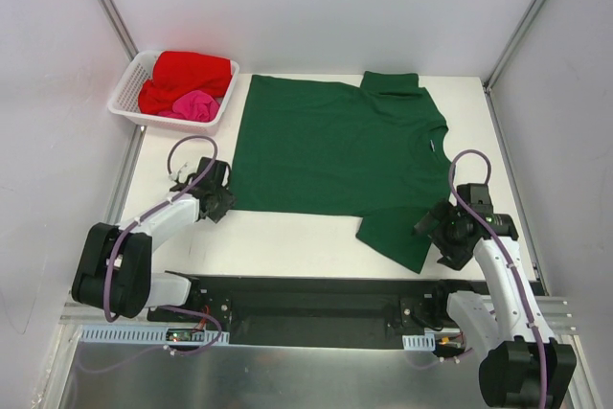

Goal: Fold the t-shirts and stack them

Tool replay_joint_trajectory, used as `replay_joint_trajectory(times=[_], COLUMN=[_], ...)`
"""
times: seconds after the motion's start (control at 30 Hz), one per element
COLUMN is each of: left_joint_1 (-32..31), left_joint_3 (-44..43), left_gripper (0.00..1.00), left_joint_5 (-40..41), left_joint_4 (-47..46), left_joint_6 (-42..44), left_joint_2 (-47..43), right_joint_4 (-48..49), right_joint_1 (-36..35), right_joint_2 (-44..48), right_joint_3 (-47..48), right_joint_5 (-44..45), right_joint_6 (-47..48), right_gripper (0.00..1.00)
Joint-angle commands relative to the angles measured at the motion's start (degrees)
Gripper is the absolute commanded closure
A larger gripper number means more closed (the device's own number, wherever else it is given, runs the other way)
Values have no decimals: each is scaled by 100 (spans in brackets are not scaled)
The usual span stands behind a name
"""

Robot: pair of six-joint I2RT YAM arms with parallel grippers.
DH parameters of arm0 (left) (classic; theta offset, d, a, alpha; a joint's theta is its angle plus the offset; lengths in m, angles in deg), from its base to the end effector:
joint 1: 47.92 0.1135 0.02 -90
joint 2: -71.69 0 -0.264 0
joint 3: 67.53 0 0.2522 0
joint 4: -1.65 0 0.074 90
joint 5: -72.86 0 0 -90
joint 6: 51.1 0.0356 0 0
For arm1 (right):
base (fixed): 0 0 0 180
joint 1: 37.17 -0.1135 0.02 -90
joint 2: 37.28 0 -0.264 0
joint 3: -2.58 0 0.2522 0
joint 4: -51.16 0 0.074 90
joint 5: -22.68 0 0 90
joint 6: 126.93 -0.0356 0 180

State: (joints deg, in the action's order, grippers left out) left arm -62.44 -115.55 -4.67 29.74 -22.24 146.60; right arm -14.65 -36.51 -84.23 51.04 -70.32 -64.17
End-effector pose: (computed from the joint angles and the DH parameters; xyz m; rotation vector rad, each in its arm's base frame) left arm 0.2329 -0.0524 0.1653 -1.0756 2.2771 -0.2698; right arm 0.1394 0.0003 0.2144 0.6374 2.6332 0.2111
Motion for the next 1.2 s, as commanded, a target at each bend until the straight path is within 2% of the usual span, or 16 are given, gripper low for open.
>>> replay_joint_trajectory(times=[0.0,0.27,0.47,0.6,0.73,0.83,0.87,0.93,1.03,1.17], left_joint_1=[28,29,29,29,29,29,29,29,29,29], left_joint_3=[-98,-11,42,25,-37,-46,-46,-19,-2,-10], left_gripper=[62,70,64,64,69,79,89,100,100,100], left_joint_5=[203,370,555,581,520,467,467,467,484,485], left_joint_4=[-149,-211,-88,-26,-35,-44,-44,-35,-53,-62], left_joint_6=[191,261,270,322,323,314,314,296,305,296], left_joint_2=[137,225,94,128,409,498,498,463,428,471], right_joint_4=[-50,-112,-103,-77,-68,-68,-60,37,318,108], right_joint_1=[12,12,21,21,21,21,21,30,30,21], right_joint_2=[-59,-68,-191,-261,-331,-226,-130,-59,-164,-515], right_joint_3=[204,169,169,239,274,178,82,-59,-367,-420], right_joint_5=[151,160,125,133,160,212,265,204,-165,219], right_joint_6=[-53,-53,-132,-141,-176,-395,-544,-694,-774,-423], right_gripper=[4,4,4,4,4,4,4,4,2,2])
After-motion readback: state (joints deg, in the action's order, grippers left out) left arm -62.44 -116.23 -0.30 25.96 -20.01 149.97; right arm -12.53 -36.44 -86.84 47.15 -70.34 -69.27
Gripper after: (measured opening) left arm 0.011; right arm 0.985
